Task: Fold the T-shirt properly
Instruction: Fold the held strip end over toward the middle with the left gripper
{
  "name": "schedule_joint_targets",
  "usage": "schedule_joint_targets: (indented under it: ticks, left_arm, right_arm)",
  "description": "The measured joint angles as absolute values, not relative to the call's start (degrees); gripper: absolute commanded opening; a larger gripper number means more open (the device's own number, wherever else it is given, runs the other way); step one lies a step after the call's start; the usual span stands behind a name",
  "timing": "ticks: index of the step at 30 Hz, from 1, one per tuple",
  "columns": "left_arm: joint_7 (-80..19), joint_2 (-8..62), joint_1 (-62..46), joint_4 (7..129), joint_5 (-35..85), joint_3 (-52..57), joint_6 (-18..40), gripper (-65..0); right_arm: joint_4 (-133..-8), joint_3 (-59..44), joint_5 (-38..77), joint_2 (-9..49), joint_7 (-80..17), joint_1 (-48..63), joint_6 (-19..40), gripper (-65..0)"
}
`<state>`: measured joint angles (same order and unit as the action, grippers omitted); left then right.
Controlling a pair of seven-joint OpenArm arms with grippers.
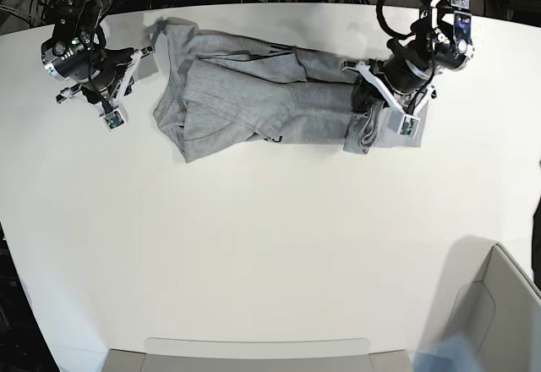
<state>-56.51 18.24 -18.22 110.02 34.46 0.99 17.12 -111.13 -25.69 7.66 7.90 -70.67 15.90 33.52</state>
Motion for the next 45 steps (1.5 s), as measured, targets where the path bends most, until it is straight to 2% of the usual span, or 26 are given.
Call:
schedule_joint_targets:
  ticks: [3, 6, 9, 22, 25, 30, 32, 35, 37, 45]
  left_arm:
    - [-56.9, 18.3, -18.1, 109.6, 34.5, 1.0, 17.1, -65.0]
    - [-56.9, 18.3, -18.1, 109.6, 34.6, 1.0, 17.1, -55.3]
    - [-56.8, 18.2, -18.4, 111.4, 34.6, 1.0, 16.9, -50.3]
    - [-58.5, 18.0, -17.9, 113.3, 35.0, -3.2, 16.9, -49.9]
    - [-58.7, 18.0, -17.3, 112.4, 34.8, -3.0, 11.4, -50.3]
    - [-58.6, 18.2, -16.2, 112.3, 34.7, -3.0, 10.5, -51.7]
    - [-59.1, 18.2, -16.3, 112.3, 34.7, -3.0, 10.5, -47.4]
    - [-62.6, 18.2, -16.3, 112.4, 34.7, -3.0, 10.5, -36.5]
    - [-64.2, 18.2, -16.2, 112.6, 34.7, -3.0, 10.5, -31.7]
    - [-64.4, 18.1, -15.4, 112.9, 34.7, -2.9, 10.3, -30.9]
  right_arm:
    - [-111.1, -25.7, 7.7, 7.9, -70.7, 15.9, 33.5, -55.5]
    - [-111.1, -25.7, 7.7, 7.9, -70.7, 15.9, 33.5, -55.5]
    - [-111.1, -25.7, 7.7, 7.9, -70.7, 15.9, 33.5, -55.5]
    - [-111.1, -25.7, 7.7, 7.9, -70.7, 15.9, 33.5, -55.5]
    - [-111.1, -25.7, 7.7, 7.9, -70.7, 15.9, 33.5, -55.5]
    - [-111.1, -25.7, 7.7, 7.9, -70.7, 15.9, 33.5, -55.5]
    - [-111.1, -25.7, 7.7, 7.9, -70.7, 15.9, 33.5, -55.5]
    - [-111.1, -25.7, 7.7, 7.9, -70.7, 16.0, 33.5, -55.5]
    - [-111.1, -25.7, 7.7, 7.9, -70.7, 16.2, 33.5, -55.5]
    - [-111.1, -25.7, 7.7, 7.9, -70.7, 16.8, 33.5, -55.5]
